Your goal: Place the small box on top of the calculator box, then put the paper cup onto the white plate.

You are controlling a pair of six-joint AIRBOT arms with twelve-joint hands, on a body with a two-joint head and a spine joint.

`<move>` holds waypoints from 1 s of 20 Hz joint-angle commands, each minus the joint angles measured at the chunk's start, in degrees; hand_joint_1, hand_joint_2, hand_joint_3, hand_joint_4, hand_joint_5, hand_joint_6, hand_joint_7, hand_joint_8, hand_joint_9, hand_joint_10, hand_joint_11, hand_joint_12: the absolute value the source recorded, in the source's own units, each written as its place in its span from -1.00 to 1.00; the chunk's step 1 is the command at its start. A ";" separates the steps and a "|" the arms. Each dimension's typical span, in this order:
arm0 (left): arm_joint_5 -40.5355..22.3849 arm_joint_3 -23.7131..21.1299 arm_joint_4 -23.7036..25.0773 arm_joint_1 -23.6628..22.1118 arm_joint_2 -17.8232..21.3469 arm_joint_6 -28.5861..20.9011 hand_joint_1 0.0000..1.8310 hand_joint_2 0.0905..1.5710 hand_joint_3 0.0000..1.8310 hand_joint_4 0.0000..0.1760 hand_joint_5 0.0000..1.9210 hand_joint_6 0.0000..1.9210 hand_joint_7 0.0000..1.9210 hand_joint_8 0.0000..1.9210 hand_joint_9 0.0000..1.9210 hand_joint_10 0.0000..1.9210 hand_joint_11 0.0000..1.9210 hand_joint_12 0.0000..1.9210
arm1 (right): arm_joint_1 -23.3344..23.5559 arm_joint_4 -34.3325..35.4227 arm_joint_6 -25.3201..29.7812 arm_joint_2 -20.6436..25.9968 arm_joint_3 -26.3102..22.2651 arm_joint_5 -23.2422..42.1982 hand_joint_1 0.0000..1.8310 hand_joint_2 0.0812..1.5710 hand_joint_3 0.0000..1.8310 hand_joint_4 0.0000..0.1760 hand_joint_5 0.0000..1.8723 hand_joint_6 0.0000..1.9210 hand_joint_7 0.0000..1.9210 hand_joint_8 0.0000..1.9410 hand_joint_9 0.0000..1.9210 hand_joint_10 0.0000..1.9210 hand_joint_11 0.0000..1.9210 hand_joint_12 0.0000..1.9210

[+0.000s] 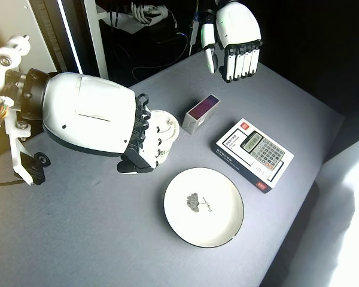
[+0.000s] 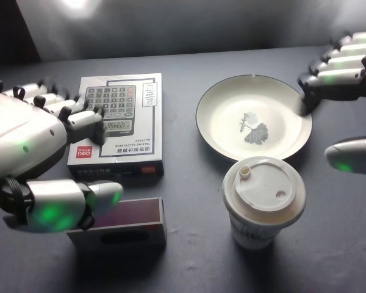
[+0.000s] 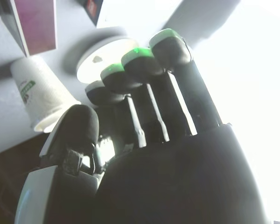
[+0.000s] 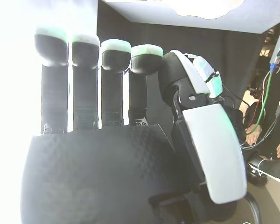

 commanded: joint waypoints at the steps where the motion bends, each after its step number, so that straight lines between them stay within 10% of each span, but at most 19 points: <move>1: -4.21 -0.05 1.30 -0.75 0.52 0.68 -1.00 0.58 -0.98 -1.00 -0.81 -1.00 -0.82 -1.00 -0.86 -0.99 -1.00 -0.64 | 0.85 1.66 0.30 0.64 -0.03 4.45 -1.00 0.61 -0.98 -1.00 -0.76 -0.99 -0.78 -0.99 -0.84 -0.98 -1.00 -0.56; 7: -3.83 -0.20 -2.59 -2.48 0.53 4.88 -0.97 0.56 -1.00 -1.00 -0.79 -1.00 -0.80 -1.00 -0.84 -0.99 -1.00 -0.55 | 0.85 1.66 0.30 0.64 -0.03 4.45 -1.00 0.56 -1.00 -1.00 -0.75 -0.99 -0.77 -0.99 -0.82 -0.98 -1.00 -0.48; 11: -3.73 -0.18 -3.70 -2.54 0.52 5.81 -0.62 0.47 -1.00 -1.00 -0.83 -1.00 -0.82 -1.00 -0.84 -1.00 -1.00 -0.51 | 0.85 1.66 0.30 0.64 -0.03 4.45 -1.00 0.57 -1.00 -1.00 -0.76 -0.99 -0.77 -0.99 -0.81 -0.99 -1.00 -0.44; 15: -3.81 -0.10 -6.19 -2.17 0.33 8.98 -0.08 0.35 -1.00 -1.00 -1.00 -1.00 -1.00 -1.00 -1.00 -1.00 -1.00 -0.88 | 0.88 1.66 0.30 0.62 -0.03 4.45 -1.00 0.57 -1.00 -1.00 -0.82 -1.00 -0.81 -1.00 -0.82 -1.00 -1.00 -0.44; 20: -10.26 -0.83 0.48 5.93 -0.58 -1.86 0.20 0.21 -1.00 -1.00 -0.96 -1.00 -0.98 -1.00 -0.97 -1.00 -1.00 -0.75 | 0.87 1.65 0.30 0.61 -0.04 4.45 -0.95 0.61 -0.99 -1.00 -0.82 -1.00 -0.82 -1.00 -0.82 -1.00 -1.00 -0.39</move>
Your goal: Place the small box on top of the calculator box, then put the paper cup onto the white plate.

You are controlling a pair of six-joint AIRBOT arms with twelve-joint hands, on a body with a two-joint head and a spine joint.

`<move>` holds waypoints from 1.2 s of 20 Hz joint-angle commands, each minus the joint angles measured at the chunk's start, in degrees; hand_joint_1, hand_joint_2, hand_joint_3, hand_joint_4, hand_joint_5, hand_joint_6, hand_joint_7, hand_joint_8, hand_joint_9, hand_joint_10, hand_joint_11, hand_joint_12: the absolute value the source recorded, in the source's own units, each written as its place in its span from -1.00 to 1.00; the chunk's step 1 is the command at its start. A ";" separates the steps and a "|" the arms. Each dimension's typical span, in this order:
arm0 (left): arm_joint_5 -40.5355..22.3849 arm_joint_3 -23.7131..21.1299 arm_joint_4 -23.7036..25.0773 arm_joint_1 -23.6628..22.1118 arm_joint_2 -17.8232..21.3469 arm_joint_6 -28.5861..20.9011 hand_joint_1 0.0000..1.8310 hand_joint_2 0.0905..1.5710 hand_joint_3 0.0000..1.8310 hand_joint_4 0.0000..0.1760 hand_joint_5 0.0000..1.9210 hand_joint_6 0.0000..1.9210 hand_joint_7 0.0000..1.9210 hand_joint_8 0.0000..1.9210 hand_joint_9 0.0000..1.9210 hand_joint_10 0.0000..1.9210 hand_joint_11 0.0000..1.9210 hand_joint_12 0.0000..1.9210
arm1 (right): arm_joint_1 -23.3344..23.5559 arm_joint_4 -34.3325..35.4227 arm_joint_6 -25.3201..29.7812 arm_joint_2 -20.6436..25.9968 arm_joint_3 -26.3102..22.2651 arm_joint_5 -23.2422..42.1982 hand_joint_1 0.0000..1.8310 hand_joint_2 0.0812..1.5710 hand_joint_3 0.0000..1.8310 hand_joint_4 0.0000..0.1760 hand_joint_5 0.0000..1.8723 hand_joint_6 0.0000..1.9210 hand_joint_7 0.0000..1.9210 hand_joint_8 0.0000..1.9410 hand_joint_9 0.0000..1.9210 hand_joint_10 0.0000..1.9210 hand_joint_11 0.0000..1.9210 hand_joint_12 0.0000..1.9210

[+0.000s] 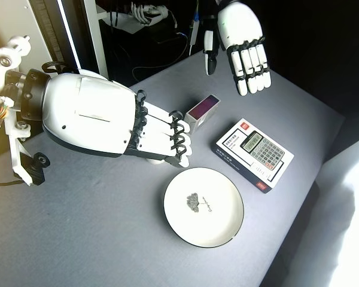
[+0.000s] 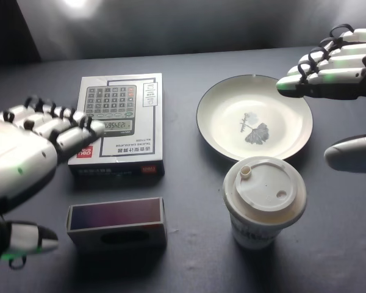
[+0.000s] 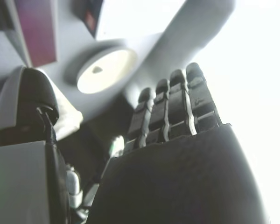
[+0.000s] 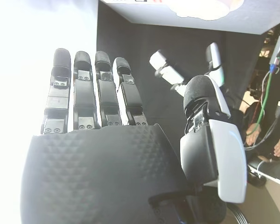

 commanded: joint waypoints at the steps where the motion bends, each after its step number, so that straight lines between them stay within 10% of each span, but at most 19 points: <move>1: -7.04 -0.35 2.42 0.45 -0.02 -0.99 0.21 0.23 -1.00 -1.00 -0.96 -1.00 -0.97 -1.00 -0.96 -0.99 -1.00 -0.74 | 0.87 1.69 0.32 0.61 -0.07 4.72 -0.93 0.61 -1.00 -1.00 -0.81 -1.00 -0.80 -1.00 -0.81 -1.00 -1.00 -0.36; 24: -16.45 4.19 -1.66 6.70 -16.90 -0.21 0.36 0.28 -1.00 -1.00 -0.85 -0.99 -0.85 -0.99 -0.85 -0.98 -1.00 -0.48 | 0.86 1.46 0.32 0.62 -0.32 4.72 -0.95 0.69 -1.00 -1.00 -0.86 -1.00 -0.87 -1.00 -0.90 -1.00 -1.00 -0.70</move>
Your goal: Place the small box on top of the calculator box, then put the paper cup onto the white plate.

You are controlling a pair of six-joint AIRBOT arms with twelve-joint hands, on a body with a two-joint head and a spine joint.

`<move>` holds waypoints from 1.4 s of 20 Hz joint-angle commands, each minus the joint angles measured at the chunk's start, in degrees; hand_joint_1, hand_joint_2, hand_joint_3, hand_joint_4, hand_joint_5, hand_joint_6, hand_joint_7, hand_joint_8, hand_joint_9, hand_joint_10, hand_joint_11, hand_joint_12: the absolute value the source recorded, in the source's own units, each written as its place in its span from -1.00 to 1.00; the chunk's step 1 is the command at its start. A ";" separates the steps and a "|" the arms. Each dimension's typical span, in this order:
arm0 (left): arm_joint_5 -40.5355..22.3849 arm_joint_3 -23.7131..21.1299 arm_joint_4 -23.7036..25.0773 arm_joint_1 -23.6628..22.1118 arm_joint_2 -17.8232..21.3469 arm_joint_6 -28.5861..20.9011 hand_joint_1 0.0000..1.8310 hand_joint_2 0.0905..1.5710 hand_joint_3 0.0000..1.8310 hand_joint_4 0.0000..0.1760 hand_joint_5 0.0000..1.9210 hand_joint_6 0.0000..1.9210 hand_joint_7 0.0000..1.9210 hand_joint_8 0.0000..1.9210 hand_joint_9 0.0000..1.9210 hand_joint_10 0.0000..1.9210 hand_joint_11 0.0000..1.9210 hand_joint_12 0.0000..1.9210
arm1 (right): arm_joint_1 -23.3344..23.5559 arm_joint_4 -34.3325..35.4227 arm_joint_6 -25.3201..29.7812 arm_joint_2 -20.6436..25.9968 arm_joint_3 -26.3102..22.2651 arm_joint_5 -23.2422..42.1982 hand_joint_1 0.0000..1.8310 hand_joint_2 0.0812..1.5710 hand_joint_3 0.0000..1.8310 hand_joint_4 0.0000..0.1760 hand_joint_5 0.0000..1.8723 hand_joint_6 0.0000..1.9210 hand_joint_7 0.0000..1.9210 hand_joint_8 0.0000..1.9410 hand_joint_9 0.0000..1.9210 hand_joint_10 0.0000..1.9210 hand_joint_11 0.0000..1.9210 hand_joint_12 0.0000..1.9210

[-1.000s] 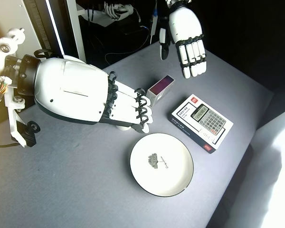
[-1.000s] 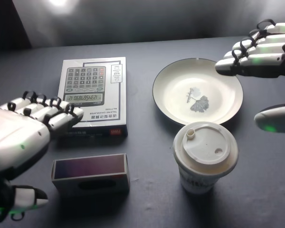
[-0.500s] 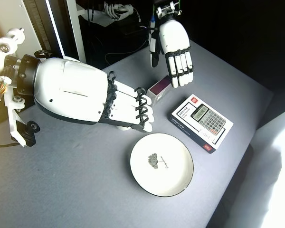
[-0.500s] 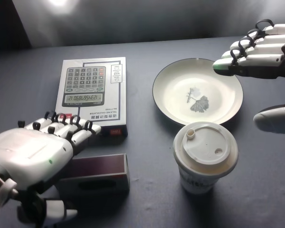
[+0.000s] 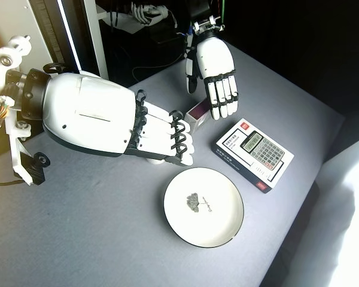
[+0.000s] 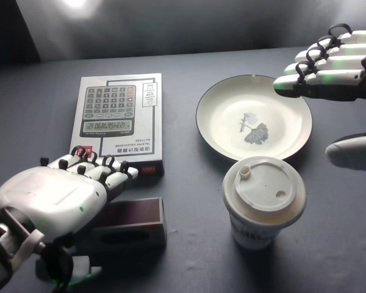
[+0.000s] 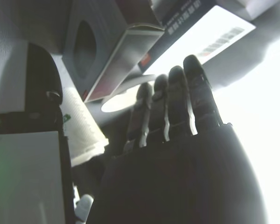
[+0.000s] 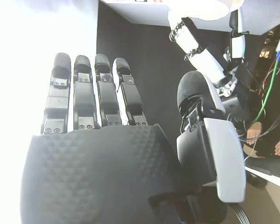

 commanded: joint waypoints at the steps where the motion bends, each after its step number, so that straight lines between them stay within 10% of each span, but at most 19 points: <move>1: -3.82 0.38 2.75 -0.26 -0.16 0.35 0.39 0.30 -0.99 -1.00 -0.81 -0.98 -0.80 -0.98 -0.80 -0.97 -1.00 -0.34 | 0.86 1.65 0.30 0.62 -0.12 4.70 -0.91 0.67 -1.00 -1.00 -0.81 -0.99 -0.83 -0.99 -0.86 -0.99 -1.00 -0.58; 8: -3.82 2.42 3.04 -0.28 -2.68 0.99 0.50 0.45 -0.99 -1.00 -0.54 -0.97 -0.49 -0.97 -0.48 -0.95 -0.96 0.14 | 0.86 1.65 0.30 0.63 -0.14 4.54 -0.88 0.69 -1.00 -1.00 -0.84 -0.99 -0.85 -0.99 -0.88 -0.99 -1.00 -0.61; 11: -3.82 3.28 3.01 -0.19 -4.04 1.38 0.50 0.54 -1.00 -1.00 -0.23 -0.96 -0.15 -0.97 -0.17 -0.94 -0.65 0.04 | 0.85 1.65 0.30 0.63 -0.14 4.39 -0.92 0.71 -1.00 -1.00 -0.85 -1.00 -0.86 -1.00 -0.89 -1.00 -1.00 -0.61; 12: -3.82 3.54 2.90 -0.06 -4.46 1.39 0.59 0.50 -1.00 -1.00 -0.28 0.11 -0.08 -0.19 -0.17 0.07 -0.46 0.72 | 0.85 1.65 0.30 0.63 -0.14 4.39 -0.89 0.69 -1.00 -1.00 -0.83 -0.99 -0.84 -1.00 -0.87 -0.99 -1.00 -0.57; 13: -3.82 3.80 2.87 0.11 -4.98 1.39 0.61 0.51 -1.00 -1.00 -0.32 0.35 -0.09 0.05 -0.19 0.33 -0.47 0.89 | 0.85 1.65 0.30 0.63 -0.14 4.39 -0.91 0.71 -1.00 -1.00 -0.86 -0.99 -0.87 -0.99 -0.91 -0.99 -1.00 -0.66; 17: -3.82 4.06 2.66 1.02 -6.11 1.39 0.51 0.37 -1.00 -1.00 -0.06 0.02 0.10 -0.14 -0.04 0.28 -0.39 0.30 | 0.86 1.65 0.30 0.63 -0.15 4.39 -0.84 0.69 -1.00 -1.00 -0.84 -1.00 -0.86 -1.00 -0.89 -0.99 -1.00 -0.63; 28: -2.78 3.21 -0.66 -2.01 -4.83 5.03 0.52 0.34 -1.00 -1.00 0.00 -0.05 0.12 -0.21 0.02 0.22 -0.38 0.29 | 0.88 1.65 0.30 0.63 -0.15 4.40 -0.85 0.69 -1.00 -1.00 -0.86 -0.99 -0.87 -0.99 -0.90 -0.99 -1.00 -0.64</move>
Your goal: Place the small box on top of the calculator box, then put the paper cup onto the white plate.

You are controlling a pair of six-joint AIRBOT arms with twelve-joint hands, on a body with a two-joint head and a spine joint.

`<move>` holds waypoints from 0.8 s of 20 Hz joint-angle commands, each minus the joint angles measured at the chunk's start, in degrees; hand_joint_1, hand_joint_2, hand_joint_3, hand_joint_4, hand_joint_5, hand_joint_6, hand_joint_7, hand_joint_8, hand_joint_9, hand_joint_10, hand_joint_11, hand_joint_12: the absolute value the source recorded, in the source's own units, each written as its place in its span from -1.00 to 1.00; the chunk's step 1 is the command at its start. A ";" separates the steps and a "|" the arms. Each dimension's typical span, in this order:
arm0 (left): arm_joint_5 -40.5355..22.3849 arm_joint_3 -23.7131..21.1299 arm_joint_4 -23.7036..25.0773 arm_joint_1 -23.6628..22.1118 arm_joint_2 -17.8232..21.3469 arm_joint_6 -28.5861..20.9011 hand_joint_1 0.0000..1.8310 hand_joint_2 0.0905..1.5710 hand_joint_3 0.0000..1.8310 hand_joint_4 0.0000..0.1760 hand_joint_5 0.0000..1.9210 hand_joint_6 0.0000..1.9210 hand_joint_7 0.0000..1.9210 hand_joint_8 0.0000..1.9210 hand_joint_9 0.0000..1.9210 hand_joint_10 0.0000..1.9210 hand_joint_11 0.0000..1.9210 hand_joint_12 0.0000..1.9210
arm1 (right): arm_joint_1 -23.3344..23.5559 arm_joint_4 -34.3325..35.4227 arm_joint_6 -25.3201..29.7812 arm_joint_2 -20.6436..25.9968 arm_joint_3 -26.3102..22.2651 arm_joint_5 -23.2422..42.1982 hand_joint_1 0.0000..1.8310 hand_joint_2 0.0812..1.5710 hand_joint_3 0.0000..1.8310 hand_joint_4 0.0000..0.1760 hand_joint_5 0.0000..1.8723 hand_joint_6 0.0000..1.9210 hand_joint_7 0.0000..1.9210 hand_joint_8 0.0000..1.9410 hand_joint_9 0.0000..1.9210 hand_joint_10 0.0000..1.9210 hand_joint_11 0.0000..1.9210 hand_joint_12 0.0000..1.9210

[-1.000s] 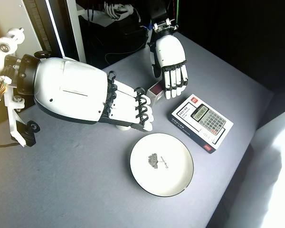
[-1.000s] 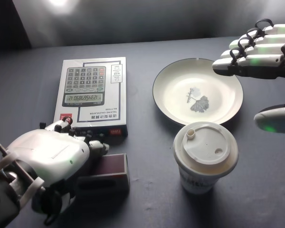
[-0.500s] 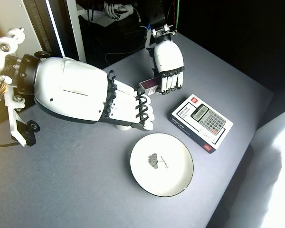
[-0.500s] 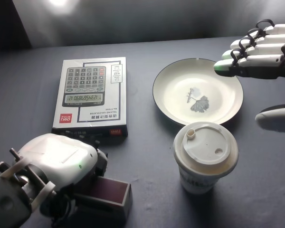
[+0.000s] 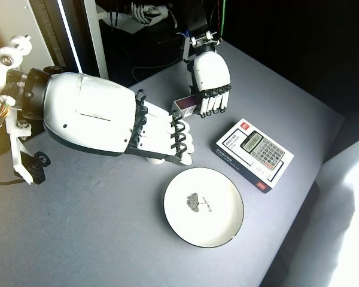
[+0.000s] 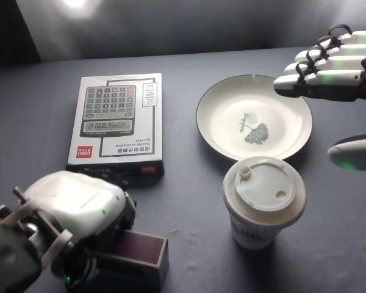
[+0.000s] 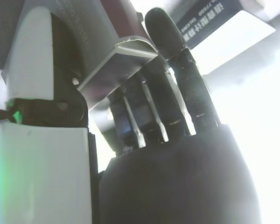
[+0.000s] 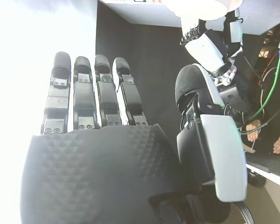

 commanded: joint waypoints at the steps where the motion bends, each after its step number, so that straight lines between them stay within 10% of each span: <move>1: -2.25 0.11 2.19 -1.24 0.89 1.37 0.51 0.35 -1.00 -1.00 -0.01 -0.03 0.11 -0.20 0.02 0.23 -0.39 0.31 | 0.88 1.65 0.30 0.63 -0.04 4.64 -0.83 0.70 -1.00 -1.00 -0.87 -1.00 -0.88 -1.00 -0.91 -1.00 -1.00 -0.70; 16: 12.98 11.62 -3.73 -16.27 0.51 11.20 0.52 0.34 -1.00 -1.00 0.02 -0.07 0.12 -0.20 0.01 0.20 -0.40 0.26 | 0.89 1.65 0.31 0.61 -0.13 4.65 -0.80 0.67 -1.00 -1.00 -0.82 -1.00 -0.84 -1.00 -0.88 -1.00 -1.00 -0.62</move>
